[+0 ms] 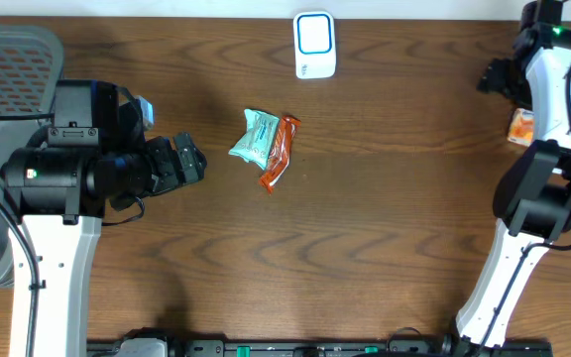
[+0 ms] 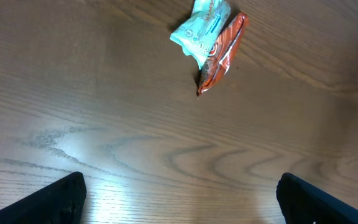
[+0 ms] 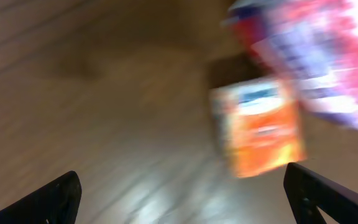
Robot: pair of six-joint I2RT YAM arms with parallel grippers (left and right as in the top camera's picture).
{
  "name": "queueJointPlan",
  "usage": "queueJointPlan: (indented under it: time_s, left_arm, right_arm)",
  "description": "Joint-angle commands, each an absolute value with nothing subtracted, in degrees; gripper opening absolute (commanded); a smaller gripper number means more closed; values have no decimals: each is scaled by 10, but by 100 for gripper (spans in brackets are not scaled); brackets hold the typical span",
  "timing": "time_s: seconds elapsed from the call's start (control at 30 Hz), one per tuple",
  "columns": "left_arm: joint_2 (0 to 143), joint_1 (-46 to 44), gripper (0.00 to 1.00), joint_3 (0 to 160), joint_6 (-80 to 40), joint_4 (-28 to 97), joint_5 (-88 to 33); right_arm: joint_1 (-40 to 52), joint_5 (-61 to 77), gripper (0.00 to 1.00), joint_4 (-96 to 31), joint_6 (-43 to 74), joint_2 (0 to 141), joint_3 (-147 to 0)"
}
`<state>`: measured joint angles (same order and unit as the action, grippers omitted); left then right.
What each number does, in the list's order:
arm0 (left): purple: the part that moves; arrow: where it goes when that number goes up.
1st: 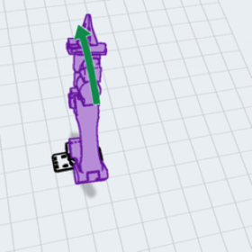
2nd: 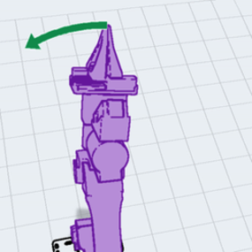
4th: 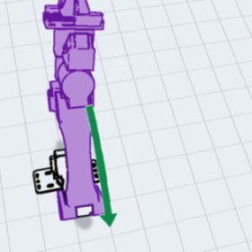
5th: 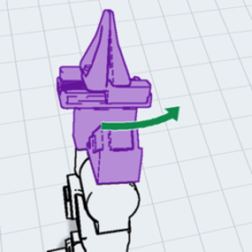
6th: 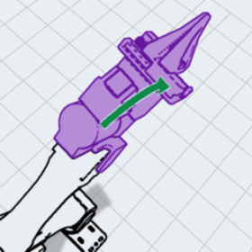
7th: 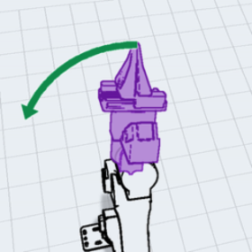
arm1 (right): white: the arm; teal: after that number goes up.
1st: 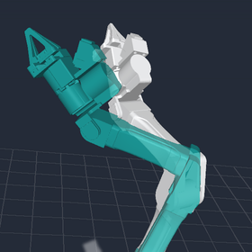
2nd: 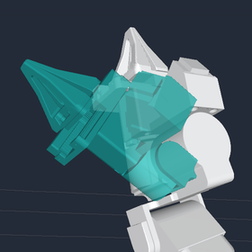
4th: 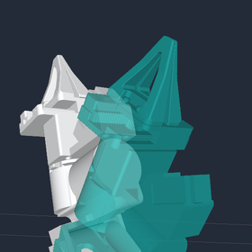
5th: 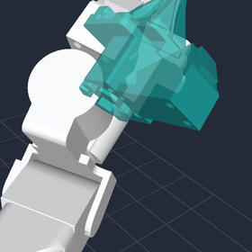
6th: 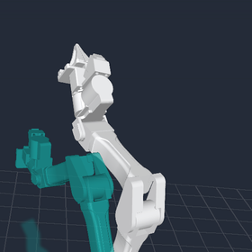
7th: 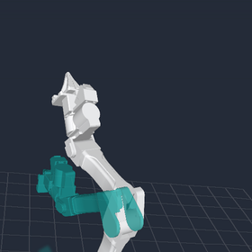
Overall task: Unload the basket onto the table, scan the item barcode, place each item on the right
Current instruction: 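Carry the orange box right and drop it beside the purple package, then reach the right gripper to the packets and grasp the red packet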
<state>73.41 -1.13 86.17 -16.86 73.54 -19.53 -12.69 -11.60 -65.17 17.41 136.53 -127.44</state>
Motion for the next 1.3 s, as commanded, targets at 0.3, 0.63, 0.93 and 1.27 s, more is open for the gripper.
queueJointPlan:
  time_s: [0.3,0.63,0.93,1.27]
  left_arm:
    - [733,-8,98,868,-168,738,-194]
    - [733,-8,98,868,-168,738,-194]
    - [733,-8,98,868,-168,738,-194]
    - [733,-8,98,868,-168,738,-194]
  right_arm:
    - [13,293,96,-671,159,1319,-1273]
    - [194,274,91,-708,117,1322,-1273]
    - [320,68,78,-679,249,1323,-1273]
    - [375,-17,64,-683,289,1323,-1251]
